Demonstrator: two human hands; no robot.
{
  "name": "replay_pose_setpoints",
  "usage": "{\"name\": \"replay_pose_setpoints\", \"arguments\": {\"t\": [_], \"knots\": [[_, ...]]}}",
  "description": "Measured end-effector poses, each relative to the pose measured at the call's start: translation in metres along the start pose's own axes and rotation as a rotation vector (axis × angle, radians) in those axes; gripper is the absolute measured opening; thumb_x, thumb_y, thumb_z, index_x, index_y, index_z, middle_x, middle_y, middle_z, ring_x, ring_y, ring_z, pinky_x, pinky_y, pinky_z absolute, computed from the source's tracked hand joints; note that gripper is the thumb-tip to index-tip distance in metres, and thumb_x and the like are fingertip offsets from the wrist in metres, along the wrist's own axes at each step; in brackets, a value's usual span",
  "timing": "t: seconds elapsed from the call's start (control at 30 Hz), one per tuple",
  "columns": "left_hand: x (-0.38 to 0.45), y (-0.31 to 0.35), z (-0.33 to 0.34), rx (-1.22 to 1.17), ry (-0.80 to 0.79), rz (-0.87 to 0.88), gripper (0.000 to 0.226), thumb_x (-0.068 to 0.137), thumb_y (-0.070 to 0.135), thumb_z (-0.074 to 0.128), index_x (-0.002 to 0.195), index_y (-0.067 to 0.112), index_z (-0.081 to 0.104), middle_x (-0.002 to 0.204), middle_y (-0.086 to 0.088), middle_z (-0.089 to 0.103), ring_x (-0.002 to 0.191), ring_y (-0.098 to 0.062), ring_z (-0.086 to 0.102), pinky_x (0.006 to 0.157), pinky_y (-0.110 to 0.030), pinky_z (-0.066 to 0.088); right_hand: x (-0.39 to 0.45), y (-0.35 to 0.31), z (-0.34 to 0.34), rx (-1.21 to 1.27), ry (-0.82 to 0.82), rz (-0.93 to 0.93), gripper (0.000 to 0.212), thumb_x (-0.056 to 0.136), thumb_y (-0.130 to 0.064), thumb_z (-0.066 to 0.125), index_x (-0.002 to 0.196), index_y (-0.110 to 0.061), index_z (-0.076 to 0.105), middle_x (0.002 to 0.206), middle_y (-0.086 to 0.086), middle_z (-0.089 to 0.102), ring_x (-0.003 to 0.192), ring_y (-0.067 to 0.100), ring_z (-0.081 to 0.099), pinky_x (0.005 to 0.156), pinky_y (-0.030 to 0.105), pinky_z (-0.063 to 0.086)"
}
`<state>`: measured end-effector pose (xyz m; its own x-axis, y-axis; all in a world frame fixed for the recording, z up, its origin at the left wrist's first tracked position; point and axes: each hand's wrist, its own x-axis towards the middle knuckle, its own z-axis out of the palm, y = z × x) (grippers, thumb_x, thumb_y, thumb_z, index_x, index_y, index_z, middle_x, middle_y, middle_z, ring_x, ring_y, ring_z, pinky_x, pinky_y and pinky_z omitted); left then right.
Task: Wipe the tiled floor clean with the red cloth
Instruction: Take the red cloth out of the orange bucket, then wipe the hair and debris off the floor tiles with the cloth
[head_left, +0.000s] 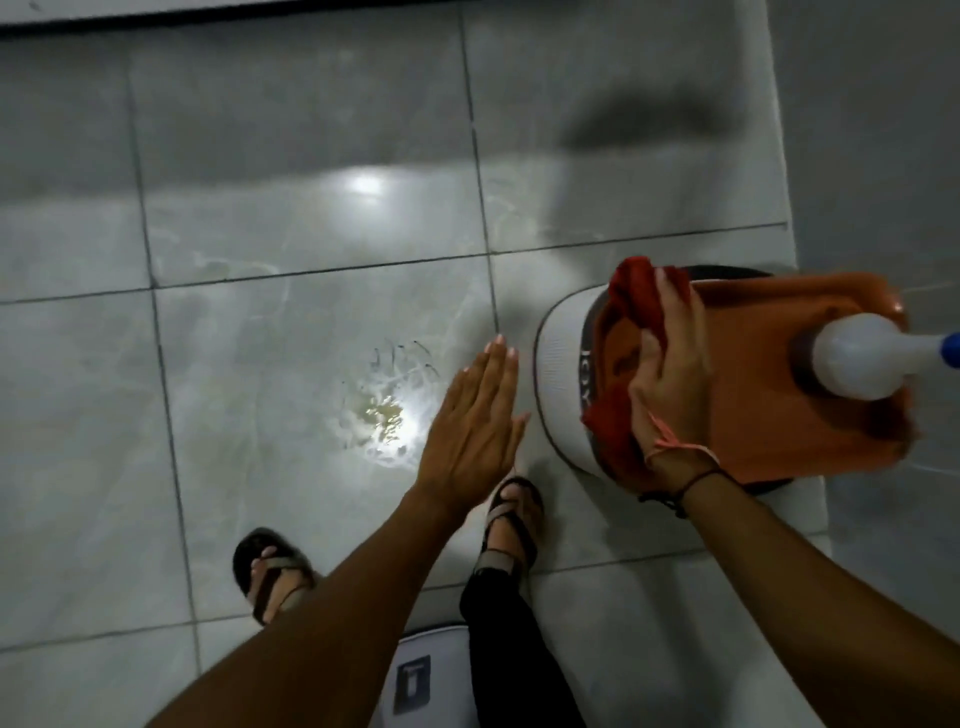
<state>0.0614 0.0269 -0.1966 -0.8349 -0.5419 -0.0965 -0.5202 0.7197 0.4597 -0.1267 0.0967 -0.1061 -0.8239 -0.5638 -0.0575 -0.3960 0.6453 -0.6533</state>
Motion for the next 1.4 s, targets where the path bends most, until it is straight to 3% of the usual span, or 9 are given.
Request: {"name": "replay_pose_setpoints", "arguments": {"t": [0.13,0.3,0.43,0.5,0.57,0.67,1.03,1.23,1.4], "knots": [[-0.066,-0.081,-0.005,0.069,0.063,-0.113,0.065,0.113,0.035,0.035,0.166,-0.003,0.029,0.176,-0.021,0.024,0.164,-0.031,0.021,0.133,-0.043,0.022,-0.025,-0.042,0.069,0.052,-0.121,-0.09,0.06,0.102,0.005,0.046,0.155,-0.021,0.037,0.165,0.011,0.028,0.149,0.022,0.03,0.111,-0.007,0.014],[-0.135,-0.236,0.033,0.187,0.002,-0.264,0.07,0.113,0.041,0.025,0.167,-0.003,0.026,0.175,-0.024,0.019,0.162,-0.038,0.021,0.129,-0.051,0.024,-0.056,0.001,0.219,0.033,-0.219,-0.069,0.06,0.101,0.01,0.045,0.155,-0.015,0.038,0.165,0.014,0.025,0.151,0.023,0.027,0.119,0.007,0.014],[-0.173,-0.36,0.087,0.317,0.097,-0.273,0.064,0.113,0.03,0.037,0.156,-0.017,0.038,0.163,-0.038,0.037,0.148,-0.054,0.044,0.117,-0.064,0.038,-0.045,0.072,0.298,-0.015,-0.066,0.067,0.062,0.099,0.015,0.042,0.156,-0.008,0.032,0.165,0.022,0.015,0.153,0.027,0.02,0.118,0.005,0.003],[-0.188,-0.405,0.11,0.296,0.068,-0.302,0.067,0.116,0.037,0.029,0.16,-0.013,0.033,0.167,-0.035,0.032,0.153,-0.051,0.039,0.121,-0.065,0.038,-0.032,0.102,0.328,-0.041,-0.025,0.081,0.054,0.105,0.0,0.042,0.156,-0.006,0.028,0.165,0.027,0.01,0.155,0.031,0.015,0.123,0.007,0.0],[-0.197,-0.427,0.128,0.306,0.083,-0.306,0.068,0.115,0.039,0.029,0.164,-0.009,0.029,0.172,-0.03,0.026,0.159,-0.045,0.03,0.127,-0.06,0.031,-0.019,0.118,0.36,-0.159,-0.04,0.07,0.058,0.106,-0.028,0.036,0.159,-0.009,0.023,0.165,0.029,0.008,0.156,0.04,0.009,0.13,0.037,0.002],[-0.199,-0.436,0.148,0.275,0.177,-0.273,0.067,0.112,0.032,0.034,0.168,-0.003,0.022,0.177,-0.021,0.016,0.166,-0.033,0.015,0.135,-0.045,0.012,-0.004,0.115,0.401,-0.334,0.028,0.026,0.067,0.104,-0.049,0.029,0.159,-0.012,0.023,0.166,0.027,0.016,0.156,0.039,0.016,0.129,0.051,0.013],[-0.198,-0.441,0.15,0.215,0.237,-0.273,0.065,0.11,0.027,0.035,0.169,0.002,0.025,0.178,-0.015,0.021,0.166,-0.028,0.017,0.134,-0.044,0.014,-0.065,0.022,0.488,-0.395,-0.423,-1.025,0.054,0.103,-0.04,0.04,0.151,-0.016,0.045,0.16,0.024,0.036,0.149,0.043,0.034,0.12,0.06,0.034],[-0.199,-0.441,0.149,0.202,0.239,-0.272,0.064,0.11,0.027,0.035,0.169,0.002,0.026,0.177,-0.016,0.022,0.166,-0.03,0.019,0.134,-0.046,0.016,-0.206,0.113,0.424,-0.295,-1.055,-1.748,0.051,0.104,-0.04,0.052,0.151,-0.021,0.045,0.163,0.015,0.033,0.155,0.029,0.026,0.131,0.048,0.018],[-0.199,-0.443,0.15,0.215,0.253,-0.254,0.065,0.108,0.025,0.037,0.168,0.001,0.027,0.177,-0.017,0.022,0.165,-0.032,0.02,0.134,-0.045,0.015,-0.101,0.105,0.44,-0.271,-0.796,-1.593,0.049,0.099,-0.025,0.056,0.147,-0.018,0.05,0.159,0.019,0.04,0.151,0.033,0.034,0.125,0.056,0.028]]}}
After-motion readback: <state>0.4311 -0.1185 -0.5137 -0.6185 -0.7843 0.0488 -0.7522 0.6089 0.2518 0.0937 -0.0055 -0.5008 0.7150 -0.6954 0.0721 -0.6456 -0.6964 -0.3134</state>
